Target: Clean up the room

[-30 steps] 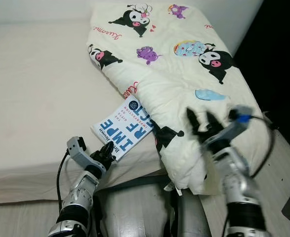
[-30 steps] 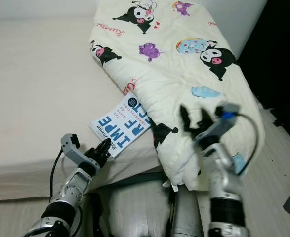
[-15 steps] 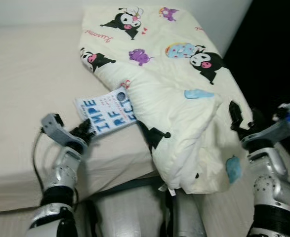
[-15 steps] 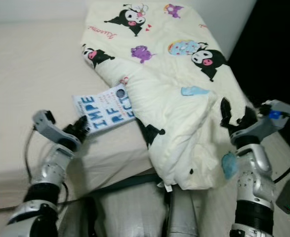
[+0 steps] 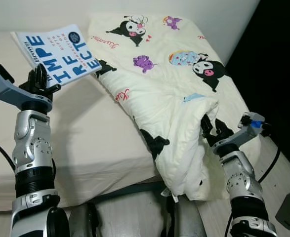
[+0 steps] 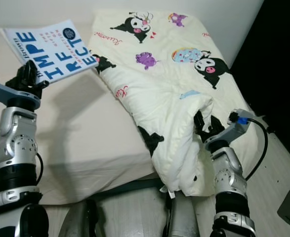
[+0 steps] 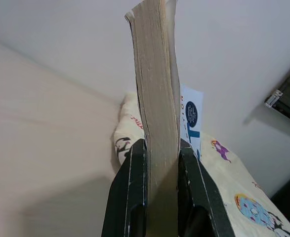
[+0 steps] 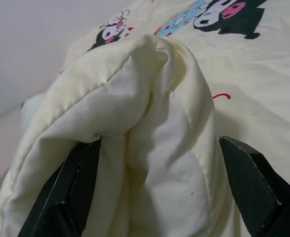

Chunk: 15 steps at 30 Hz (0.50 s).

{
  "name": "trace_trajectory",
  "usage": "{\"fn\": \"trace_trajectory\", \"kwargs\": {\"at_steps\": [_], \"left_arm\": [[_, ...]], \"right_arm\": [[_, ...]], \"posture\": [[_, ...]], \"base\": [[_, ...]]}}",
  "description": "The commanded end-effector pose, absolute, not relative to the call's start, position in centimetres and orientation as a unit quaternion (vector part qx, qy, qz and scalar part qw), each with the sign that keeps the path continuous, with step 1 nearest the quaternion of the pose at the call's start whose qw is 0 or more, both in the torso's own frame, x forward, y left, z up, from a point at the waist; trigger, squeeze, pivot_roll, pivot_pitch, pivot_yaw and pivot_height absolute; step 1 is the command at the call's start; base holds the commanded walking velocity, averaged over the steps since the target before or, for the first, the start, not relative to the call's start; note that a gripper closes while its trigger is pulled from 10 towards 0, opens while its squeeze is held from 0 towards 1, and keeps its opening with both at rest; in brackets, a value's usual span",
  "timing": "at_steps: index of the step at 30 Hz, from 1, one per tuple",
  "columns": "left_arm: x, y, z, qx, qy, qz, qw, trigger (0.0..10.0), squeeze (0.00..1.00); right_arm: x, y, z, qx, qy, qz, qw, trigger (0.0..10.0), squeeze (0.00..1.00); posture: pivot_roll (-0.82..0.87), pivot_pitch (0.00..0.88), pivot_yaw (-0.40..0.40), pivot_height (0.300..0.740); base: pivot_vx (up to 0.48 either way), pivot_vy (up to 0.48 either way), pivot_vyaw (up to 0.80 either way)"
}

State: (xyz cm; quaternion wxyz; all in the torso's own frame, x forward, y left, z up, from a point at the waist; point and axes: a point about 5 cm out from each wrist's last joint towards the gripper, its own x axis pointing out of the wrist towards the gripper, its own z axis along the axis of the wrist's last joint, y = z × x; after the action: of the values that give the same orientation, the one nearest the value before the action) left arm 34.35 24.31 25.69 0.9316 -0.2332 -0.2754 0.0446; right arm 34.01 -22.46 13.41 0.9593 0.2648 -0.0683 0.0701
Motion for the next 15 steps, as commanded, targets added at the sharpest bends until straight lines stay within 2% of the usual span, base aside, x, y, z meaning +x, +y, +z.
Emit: {"fn": "trace_trajectory", "kwargs": {"at_steps": [1,7,8,12,15], "left_arm": [[33.9,23.7,26.1,-0.230,-0.283,0.035,0.930,0.0,0.00],[33.7,22.5,25.8,-0.237,-0.266,0.028,0.934,0.0,0.00],[33.6,22.2,26.0,-0.237,-0.265,0.026,0.934,0.0,0.00],[33.5,21.8,26.4,-0.240,-0.268,0.020,0.933,0.0,0.00],[33.5,21.8,26.4,-0.240,-0.268,0.020,0.933,0.0,0.00]], "right_arm": [[33.7,-21.9,12.2,0.282,-0.052,0.077,0.955,10.0,0.00],[34.2,-20.4,10.1,0.271,0.007,0.074,0.960,10.0,0.00],[34.3,-19.8,10.0,0.274,0.005,0.089,0.958,0.0,0.00],[34.5,-18.5,10.6,0.285,-0.016,0.143,0.948,0.0,0.00],[34.5,-18.5,10.6,0.285,-0.016,0.143,0.948,0.0,0.00]], "posture": [[-0.06,0.131,-0.023,0.526],[-0.05,0.131,-0.023,0.526],[-0.05,0.130,-0.024,0.526],[-0.05,0.129,-0.026,0.526],[-0.05,0.129,-0.026,0.526]], "base": [[0.000,0.000,0.00],[0.000,0.000,0.00],[0.000,0.000,0.00],[0.000,0.000,0.00],[0.000,0.000,0.00]]}}
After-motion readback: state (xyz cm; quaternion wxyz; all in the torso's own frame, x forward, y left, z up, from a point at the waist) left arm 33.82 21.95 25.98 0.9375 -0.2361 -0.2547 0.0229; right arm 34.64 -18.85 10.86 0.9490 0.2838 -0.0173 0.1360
